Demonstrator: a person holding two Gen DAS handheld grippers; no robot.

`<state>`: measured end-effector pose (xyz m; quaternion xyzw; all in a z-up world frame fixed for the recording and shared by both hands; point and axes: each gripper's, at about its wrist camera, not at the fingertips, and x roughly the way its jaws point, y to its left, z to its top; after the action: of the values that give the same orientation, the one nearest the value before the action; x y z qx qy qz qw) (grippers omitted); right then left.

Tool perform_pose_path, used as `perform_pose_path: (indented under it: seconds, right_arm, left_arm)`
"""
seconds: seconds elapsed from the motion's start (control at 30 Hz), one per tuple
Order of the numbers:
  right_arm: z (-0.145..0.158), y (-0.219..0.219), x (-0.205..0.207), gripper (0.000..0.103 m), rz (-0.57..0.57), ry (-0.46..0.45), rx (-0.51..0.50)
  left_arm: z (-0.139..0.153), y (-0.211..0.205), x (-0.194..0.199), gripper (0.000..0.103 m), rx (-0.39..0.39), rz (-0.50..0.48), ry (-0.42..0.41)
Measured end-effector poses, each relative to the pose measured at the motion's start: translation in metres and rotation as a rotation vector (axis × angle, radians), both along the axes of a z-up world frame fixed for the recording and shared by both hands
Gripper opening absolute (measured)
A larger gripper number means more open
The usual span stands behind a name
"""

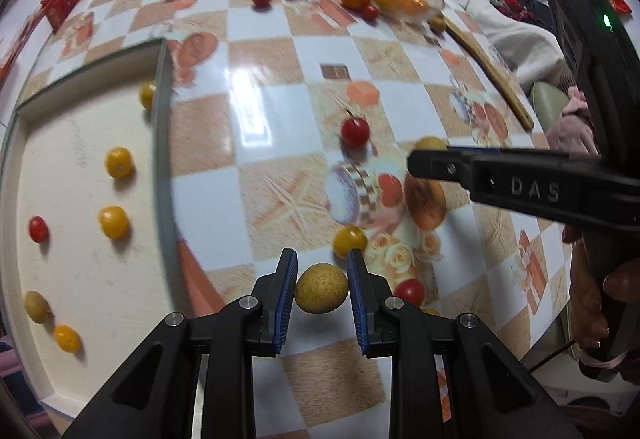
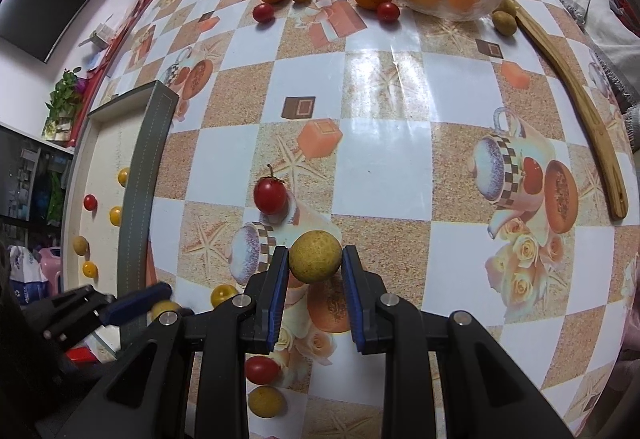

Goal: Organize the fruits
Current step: 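Carry both yellow-green fruits over the cream tray and open both tools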

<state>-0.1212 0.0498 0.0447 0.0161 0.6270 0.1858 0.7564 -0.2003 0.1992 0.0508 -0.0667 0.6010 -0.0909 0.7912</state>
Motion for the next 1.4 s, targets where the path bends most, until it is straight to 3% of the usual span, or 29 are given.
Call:
perform_pose_path:
  seconds: [0.33, 0.87, 1.1, 1.4]
  right_arm:
    - [0.018, 0.027, 0.007, 0.029, 0.051, -0.036, 0.014]
    - [0.028, 0.133, 0.013, 0.029, 0.227, -0.052, 0.054]
    - [0.026, 0.174, 0.027, 0.029, 0.274, -0.050, 0.067]
    - [0.011, 0.217, 0.046, 0.029, 0.318, -0.046, 0.042]
  left_arm:
    - [0.021, 0.050, 0.003, 0.027, 0.025, 0.101, -0.046]
    - [0.026, 0.165, 0.018, 0.027, 0.140, 0.308, -0.096]
    - [0.014, 0.205, 0.042, 0.027, 0.164, 0.379, -0.103]
    - [-0.013, 0.220, 0.063, 0.027, 0.191, 0.371, -0.050]
